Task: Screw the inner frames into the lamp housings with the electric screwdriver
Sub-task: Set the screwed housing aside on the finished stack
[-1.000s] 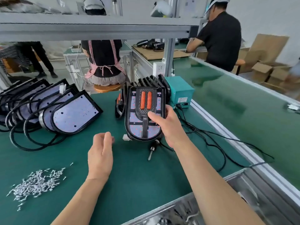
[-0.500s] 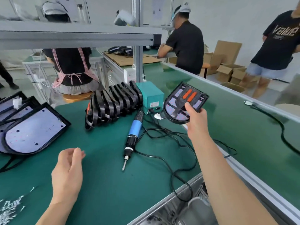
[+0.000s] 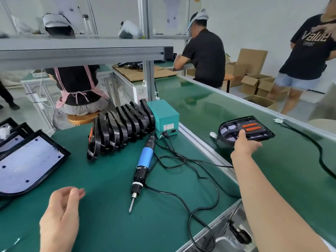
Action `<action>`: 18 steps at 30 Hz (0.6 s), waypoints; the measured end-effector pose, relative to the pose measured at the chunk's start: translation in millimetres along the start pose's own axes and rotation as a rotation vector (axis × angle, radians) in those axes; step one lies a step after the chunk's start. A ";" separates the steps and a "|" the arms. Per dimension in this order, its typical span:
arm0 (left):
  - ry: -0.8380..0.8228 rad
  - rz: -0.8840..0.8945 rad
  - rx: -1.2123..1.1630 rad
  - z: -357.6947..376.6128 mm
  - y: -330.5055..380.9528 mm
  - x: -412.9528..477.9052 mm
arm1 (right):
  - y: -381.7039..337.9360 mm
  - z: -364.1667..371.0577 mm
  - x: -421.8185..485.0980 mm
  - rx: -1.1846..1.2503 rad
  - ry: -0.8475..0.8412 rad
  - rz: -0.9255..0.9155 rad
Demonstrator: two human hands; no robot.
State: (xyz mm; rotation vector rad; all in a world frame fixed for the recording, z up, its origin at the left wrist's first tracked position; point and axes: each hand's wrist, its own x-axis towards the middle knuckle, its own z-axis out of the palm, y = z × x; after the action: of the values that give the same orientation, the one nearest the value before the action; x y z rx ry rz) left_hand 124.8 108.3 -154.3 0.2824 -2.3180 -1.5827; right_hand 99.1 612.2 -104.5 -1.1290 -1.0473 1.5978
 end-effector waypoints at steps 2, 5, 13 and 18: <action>-0.003 0.005 -0.014 0.3 3.1 -1.5 | 4.7 -0.6 6.0 -0.004 0.038 0.022; 0.002 0.025 -0.017 0.7 10.3 -4.3 | 8.1 3.2 6.9 -0.018 0.048 0.046; -0.005 -0.001 -0.017 -0.2 10.3 -5.7 | -0.1 13.9 13.5 -0.334 0.121 -0.016; -0.014 0.006 -0.021 2.9 14.7 -6.4 | -5.2 8.4 -15.7 -0.357 0.155 -0.169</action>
State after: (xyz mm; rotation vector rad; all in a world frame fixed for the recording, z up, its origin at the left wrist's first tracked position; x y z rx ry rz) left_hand 129.9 118.4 -142.5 0.2600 -2.3096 -1.6103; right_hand 94.9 597.3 -94.3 -1.3366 -1.3187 1.1995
